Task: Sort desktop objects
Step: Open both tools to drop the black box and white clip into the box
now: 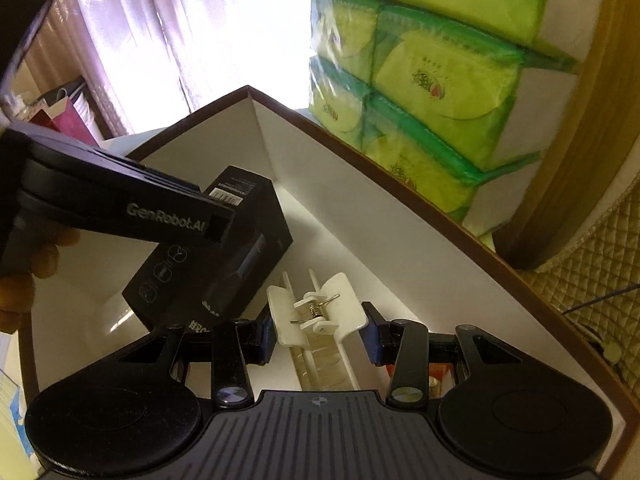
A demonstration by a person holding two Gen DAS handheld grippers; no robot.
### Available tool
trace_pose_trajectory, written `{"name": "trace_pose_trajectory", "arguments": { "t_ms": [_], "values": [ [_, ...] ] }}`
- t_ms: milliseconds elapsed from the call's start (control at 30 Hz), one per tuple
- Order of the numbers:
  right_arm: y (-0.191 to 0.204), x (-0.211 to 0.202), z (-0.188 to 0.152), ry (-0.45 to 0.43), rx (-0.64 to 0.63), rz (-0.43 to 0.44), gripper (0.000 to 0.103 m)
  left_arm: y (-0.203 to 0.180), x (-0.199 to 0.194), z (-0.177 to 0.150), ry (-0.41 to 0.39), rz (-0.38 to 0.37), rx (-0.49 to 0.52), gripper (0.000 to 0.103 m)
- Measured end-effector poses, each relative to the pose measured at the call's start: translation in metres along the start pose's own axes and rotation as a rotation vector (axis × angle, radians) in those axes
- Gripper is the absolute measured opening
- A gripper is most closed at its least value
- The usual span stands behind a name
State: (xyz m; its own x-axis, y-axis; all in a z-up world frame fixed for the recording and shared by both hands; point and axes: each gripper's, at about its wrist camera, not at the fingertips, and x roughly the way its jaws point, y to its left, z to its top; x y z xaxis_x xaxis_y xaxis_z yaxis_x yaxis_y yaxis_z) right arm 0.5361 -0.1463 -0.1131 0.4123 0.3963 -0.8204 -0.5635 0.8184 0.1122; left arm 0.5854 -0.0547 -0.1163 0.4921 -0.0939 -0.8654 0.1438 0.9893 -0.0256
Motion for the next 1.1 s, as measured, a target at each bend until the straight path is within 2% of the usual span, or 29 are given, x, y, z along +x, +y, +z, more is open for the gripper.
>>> {"name": "trace_pose_trajectory", "arguments": {
  "t_ms": [300,433,467,500,567,667,767,867,1000,1100],
  "values": [
    [-0.001,0.010,0.001,-0.002,0.032,0.005,0.040,0.003,-0.001,-0.006,0.025,-0.006,0.009,0.047],
    [0.000,0.007,0.001,-0.029,0.018,0.014,0.042,0.001,-0.008,-0.007,0.009,0.003,0.043,0.047],
    [0.000,0.006,0.001,-0.034,0.014,0.016,0.052,0.001,-0.010,-0.007,0.005,0.004,0.045,0.047],
    [0.001,0.004,0.001,-0.046,0.010,0.011,0.068,0.001,-0.012,-0.006,0.000,0.006,0.044,0.047],
    [0.003,-0.003,0.000,-0.077,-0.001,0.008,0.078,0.001,-0.016,-0.006,-0.008,0.008,0.044,0.049],
    [0.006,-0.008,-0.001,-0.067,-0.016,0.010,0.081,0.000,-0.021,-0.009,-0.014,0.008,0.051,0.053],
    [0.006,-0.014,-0.004,-0.063,-0.021,0.004,0.095,0.000,-0.025,-0.012,-0.018,0.011,0.057,0.055],
    [0.007,-0.021,-0.009,-0.066,-0.009,0.003,0.101,0.001,-0.030,-0.016,-0.021,0.001,0.062,0.062],
    [0.010,-0.031,-0.014,-0.056,-0.005,-0.007,0.101,0.001,-0.039,-0.023,-0.026,-0.006,0.068,0.067],
    [0.013,-0.040,-0.019,-0.062,-0.002,-0.012,0.101,0.003,-0.048,-0.028,-0.036,-0.008,0.054,0.074]
  ]
}}
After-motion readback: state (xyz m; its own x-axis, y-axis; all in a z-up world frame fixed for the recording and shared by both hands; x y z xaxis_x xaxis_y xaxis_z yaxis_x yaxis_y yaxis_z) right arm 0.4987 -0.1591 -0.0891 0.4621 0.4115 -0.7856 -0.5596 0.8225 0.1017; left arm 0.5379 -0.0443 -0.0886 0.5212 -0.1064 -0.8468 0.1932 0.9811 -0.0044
